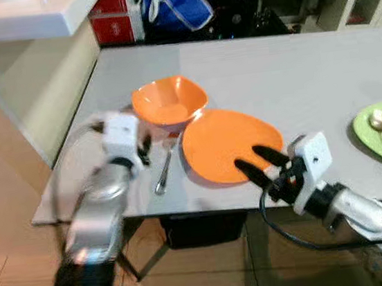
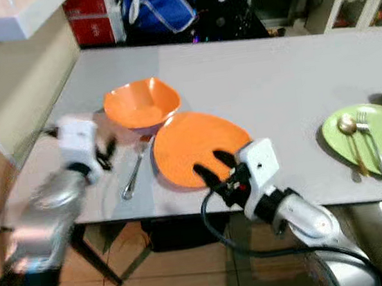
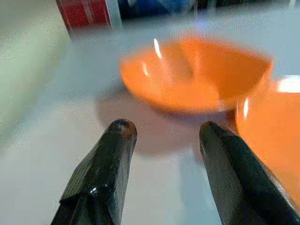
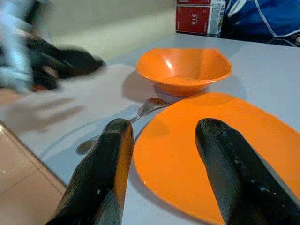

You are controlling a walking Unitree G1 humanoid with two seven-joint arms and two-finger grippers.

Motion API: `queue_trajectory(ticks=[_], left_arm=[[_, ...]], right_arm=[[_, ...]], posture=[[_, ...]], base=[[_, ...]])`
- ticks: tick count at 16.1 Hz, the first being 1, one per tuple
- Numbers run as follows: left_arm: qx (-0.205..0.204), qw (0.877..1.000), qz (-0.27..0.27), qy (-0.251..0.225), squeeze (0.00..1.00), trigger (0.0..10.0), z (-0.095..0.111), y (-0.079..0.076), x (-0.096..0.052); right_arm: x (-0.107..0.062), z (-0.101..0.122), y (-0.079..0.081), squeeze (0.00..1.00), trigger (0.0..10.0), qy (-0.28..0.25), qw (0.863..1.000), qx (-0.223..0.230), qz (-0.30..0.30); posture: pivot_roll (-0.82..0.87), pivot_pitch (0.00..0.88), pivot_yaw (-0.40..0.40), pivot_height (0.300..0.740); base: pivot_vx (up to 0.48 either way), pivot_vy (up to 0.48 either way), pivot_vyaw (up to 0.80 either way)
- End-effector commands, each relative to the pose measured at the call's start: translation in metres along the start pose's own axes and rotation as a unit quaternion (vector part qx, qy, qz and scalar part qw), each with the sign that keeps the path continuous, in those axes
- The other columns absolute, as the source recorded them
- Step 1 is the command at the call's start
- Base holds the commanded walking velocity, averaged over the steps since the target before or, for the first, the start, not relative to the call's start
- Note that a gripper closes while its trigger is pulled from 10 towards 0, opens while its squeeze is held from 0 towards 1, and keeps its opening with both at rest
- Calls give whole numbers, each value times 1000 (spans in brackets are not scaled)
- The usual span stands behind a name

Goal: Setting the table

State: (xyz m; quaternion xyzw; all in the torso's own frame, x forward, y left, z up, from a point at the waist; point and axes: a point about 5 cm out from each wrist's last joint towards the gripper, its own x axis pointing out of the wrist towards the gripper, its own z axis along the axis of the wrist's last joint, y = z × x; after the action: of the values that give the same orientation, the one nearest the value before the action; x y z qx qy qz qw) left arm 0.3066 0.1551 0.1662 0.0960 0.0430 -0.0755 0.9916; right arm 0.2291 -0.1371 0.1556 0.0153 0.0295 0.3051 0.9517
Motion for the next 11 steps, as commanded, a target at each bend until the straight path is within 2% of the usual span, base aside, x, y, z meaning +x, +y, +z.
queue_trajectory(ticks=[1, 2, 3, 5, 7, 8, 9, 11], left_arm=[[7, 1000, 12, -5, 0, 10000, -8, 9, -14], [34, 999, 14, -13, 0, 10000, -15, 13, -24], [40, 999, 16, -17, 0, 10000, -19, 14, -32], [38, 999, 21, -22, 0, 10000, -21, 9, -40], [38, 999, 3, -38, 0, 10000, -17, -4, -37], [36, 999, -8, -38, 0, 10000, -18, -9, -35], [38, 998, -27, -39, 0, 10000, -21, -17, -33], [31, 998, -34, -41, 0, 10000, -20, -20, -30]], right_arm=[[4, 3, -4, 0, 10000, -16, 1000, -1, -19], [5, 3, -5, 0, 10000, -22, 999, 3, -30], [6, 3, -9, 0, 10000, -29, 998, 12, -54], [4, -2, -28, 0, 10000, -41, 985, 48, -160], [-3, -2, -42, 0, 10000, -57, 967, 60, -243], [-5, -3, -45, 0, 10000, -55, 960, 70, -264], [-10, -7, -48, 0, 10000, -55, 951, 83, -293], [-11, -10, -46, 0, 10000, -44, 953, 77, -290]], posture=[[-42, 0, 6, 740], [-30, 0, -1, 740], [-18, 0, -6, 740], [-9, 0, -10, 740], [-28, 0, 13, 740], [-31, 0, 18, 740], [-39, 0, 37, 740], [-47, 0, 46, 740]], base=[[0, 0, 800], [0, 0, 800], [0, 0, 800], [0, 0, 0], [0, 0, 0], [0, 0, 0], [0, 244, -663], [0, 279, -800]])
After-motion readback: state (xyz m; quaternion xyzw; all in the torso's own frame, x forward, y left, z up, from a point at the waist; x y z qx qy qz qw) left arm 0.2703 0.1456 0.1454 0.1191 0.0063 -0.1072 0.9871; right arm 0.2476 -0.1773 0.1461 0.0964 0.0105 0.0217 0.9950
